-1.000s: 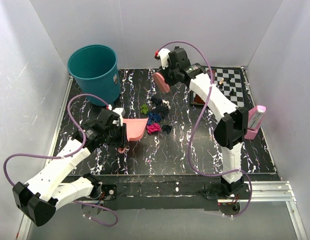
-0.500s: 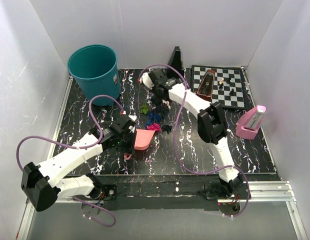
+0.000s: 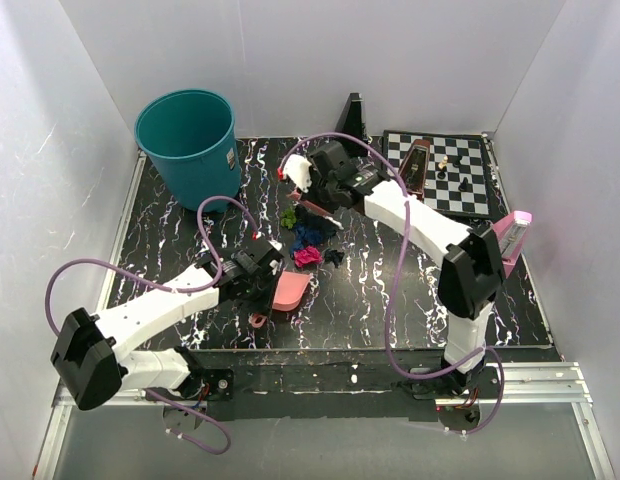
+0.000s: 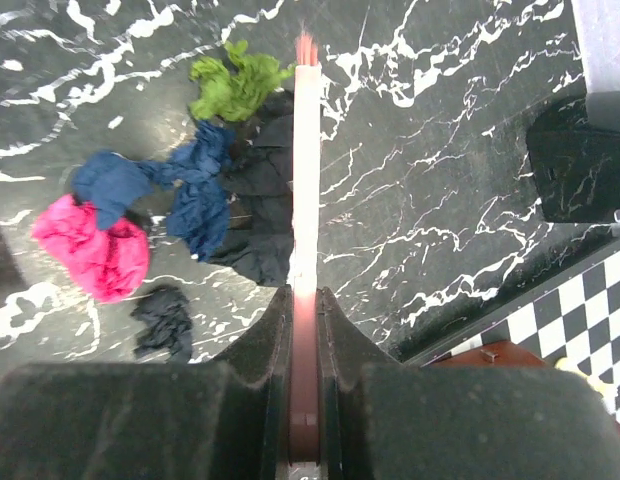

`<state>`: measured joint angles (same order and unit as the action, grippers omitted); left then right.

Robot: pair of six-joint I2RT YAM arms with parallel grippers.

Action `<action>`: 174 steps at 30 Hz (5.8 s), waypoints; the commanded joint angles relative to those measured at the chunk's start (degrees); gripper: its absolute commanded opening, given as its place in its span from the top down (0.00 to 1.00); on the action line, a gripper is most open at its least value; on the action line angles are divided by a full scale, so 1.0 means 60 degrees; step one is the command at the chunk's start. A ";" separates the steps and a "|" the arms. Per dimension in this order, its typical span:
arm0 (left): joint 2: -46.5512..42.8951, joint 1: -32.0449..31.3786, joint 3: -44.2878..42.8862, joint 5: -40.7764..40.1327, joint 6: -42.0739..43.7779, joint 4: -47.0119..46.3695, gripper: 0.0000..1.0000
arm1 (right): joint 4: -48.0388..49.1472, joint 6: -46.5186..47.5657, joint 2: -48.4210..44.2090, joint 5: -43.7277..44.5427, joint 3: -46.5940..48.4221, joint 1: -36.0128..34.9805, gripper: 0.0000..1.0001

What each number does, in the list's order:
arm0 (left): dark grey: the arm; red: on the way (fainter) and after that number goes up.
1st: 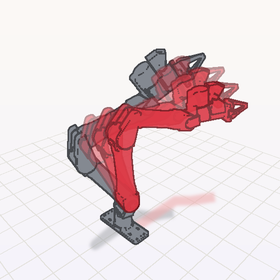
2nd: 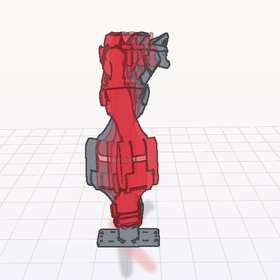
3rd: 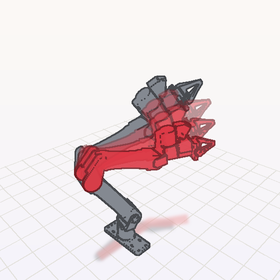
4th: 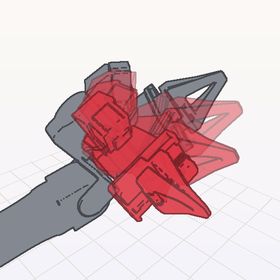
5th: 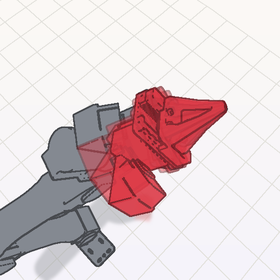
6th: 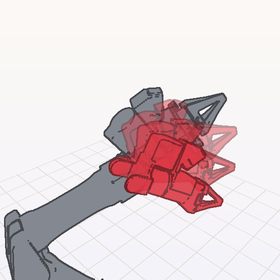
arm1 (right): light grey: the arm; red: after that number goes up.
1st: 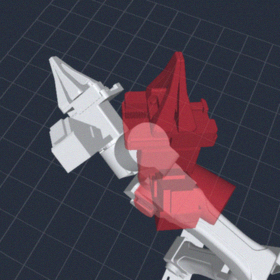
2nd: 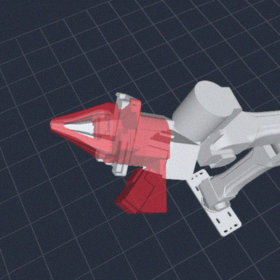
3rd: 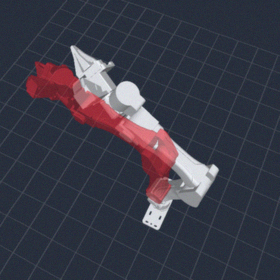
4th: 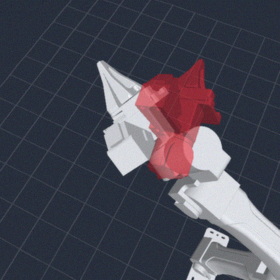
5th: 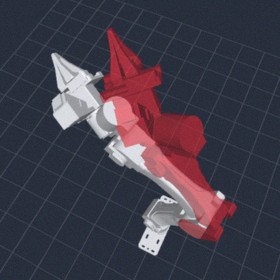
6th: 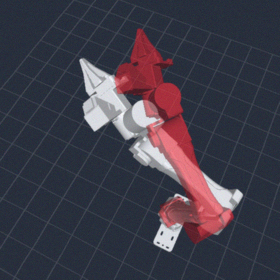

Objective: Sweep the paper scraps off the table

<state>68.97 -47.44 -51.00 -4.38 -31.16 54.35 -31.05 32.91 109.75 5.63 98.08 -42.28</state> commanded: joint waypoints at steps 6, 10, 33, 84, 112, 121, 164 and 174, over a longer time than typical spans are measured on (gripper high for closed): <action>0.0838 -0.0428 -0.0098 -0.0894 0.0080 -0.0533 1.00 | -0.0639 -0.0636 -0.0453 0.0963 0.0043 0.0440 0.99; 0.1351 -0.0472 -0.0376 -0.1480 0.0154 -0.0561 1.00 | -0.1007 -0.0504 0.0412 0.2122 0.0410 0.0499 0.99; 0.3124 -0.0472 -0.1299 -0.2228 0.1238 -0.1865 1.00 | -0.3790 -0.1119 -0.1254 -0.5594 -0.0525 0.0045 0.99; 0.4323 0.5312 -1.2500 0.1433 0.3685 0.3407 1.00 | -0.1212 -0.5968 -0.6939 -0.0776 -0.3793 0.2286 0.99; 0.3709 1.0661 -0.2998 1.0032 -1.1915 -1.6863 1.00 | -0.1022 -0.6640 -0.6604 -0.2577 -0.4219 0.2272 0.99; 0.2073 1.0150 -0.3671 0.9741 -0.8309 -1.3286 1.00 | -0.1009 -1.0243 -0.4541 -0.3762 -0.2067 0.2140 0.99; -0.3043 0.6092 -0.0934 0.6899 -0.0859 -0.6160 1.00 | -0.4479 -0.8257 -0.1270 -0.4888 0.1115 0.1833 0.99; -0.3350 0.4349 0.0004 0.5024 -0.0242 -0.4679 1.00 | -0.6937 -0.6743 0.0308 -0.3960 0.1902 0.1656 0.99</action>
<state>49.39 -17.74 -52.14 31.42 -34.41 23.33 -63.99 -11.16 105.34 -23.62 104.73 -32.86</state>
